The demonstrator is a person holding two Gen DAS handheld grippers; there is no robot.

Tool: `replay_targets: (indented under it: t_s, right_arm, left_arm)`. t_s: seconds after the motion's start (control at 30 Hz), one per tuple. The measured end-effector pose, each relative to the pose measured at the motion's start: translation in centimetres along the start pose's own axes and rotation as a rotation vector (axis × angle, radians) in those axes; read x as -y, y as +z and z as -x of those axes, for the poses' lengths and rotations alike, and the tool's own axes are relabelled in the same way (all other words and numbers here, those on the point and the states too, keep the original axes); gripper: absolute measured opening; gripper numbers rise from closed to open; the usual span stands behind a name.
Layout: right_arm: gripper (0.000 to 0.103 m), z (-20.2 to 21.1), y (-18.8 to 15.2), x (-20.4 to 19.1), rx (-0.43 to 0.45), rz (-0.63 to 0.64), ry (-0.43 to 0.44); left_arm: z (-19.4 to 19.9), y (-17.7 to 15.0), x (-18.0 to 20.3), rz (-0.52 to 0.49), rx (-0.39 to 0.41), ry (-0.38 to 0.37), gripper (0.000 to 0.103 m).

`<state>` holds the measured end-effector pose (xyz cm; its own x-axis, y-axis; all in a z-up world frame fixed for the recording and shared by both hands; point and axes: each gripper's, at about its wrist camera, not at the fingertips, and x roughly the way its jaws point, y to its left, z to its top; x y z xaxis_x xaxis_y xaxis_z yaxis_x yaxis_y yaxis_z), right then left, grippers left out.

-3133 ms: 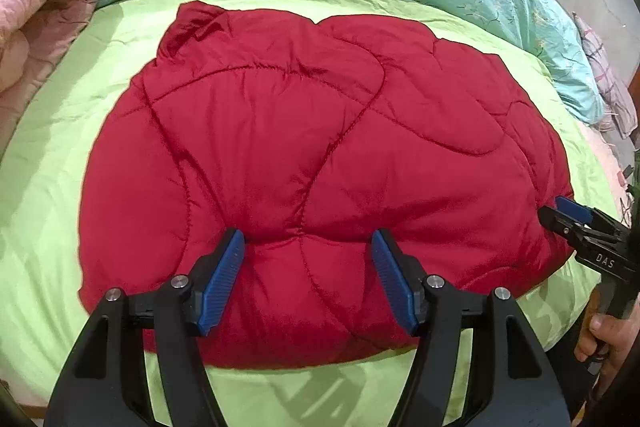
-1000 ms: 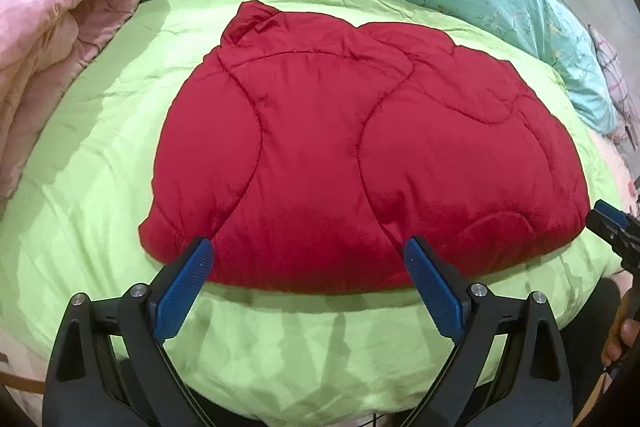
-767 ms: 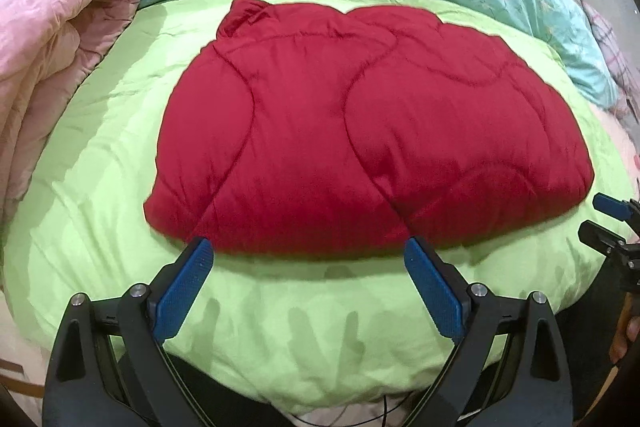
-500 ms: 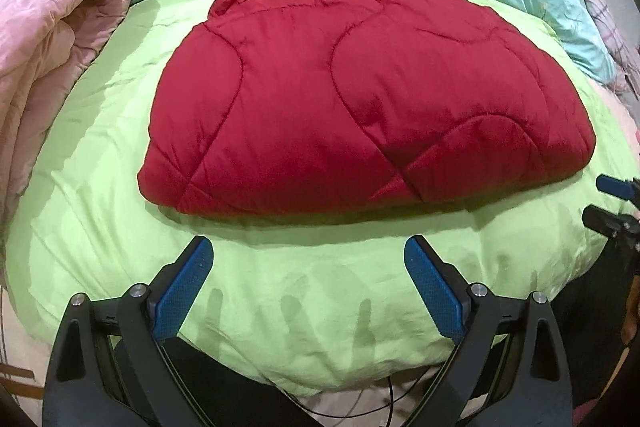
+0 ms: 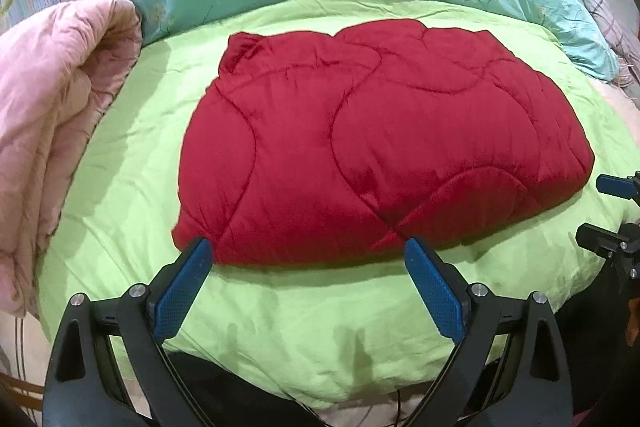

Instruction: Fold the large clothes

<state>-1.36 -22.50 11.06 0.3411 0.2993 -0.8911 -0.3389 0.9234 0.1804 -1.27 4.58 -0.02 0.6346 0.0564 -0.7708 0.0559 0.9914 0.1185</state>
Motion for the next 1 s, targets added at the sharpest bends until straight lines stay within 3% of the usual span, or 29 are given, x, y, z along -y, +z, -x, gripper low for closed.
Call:
replay_targets:
  t_s: [0.57,1.0]
  right_arm:
    - [0.103,2.8,5.5,0.3,0.053,0.087,0.076]
    - [0.103,-3.0,5.7,0.7,-0.036,0.058,0.057]
  left_arm:
    - [1.5,3.5,0.2,-0.045,0.066,-0.012,0.102]
    - [-2.9,4.5,0.3,-0.009,0.004,-0.023,0.102]
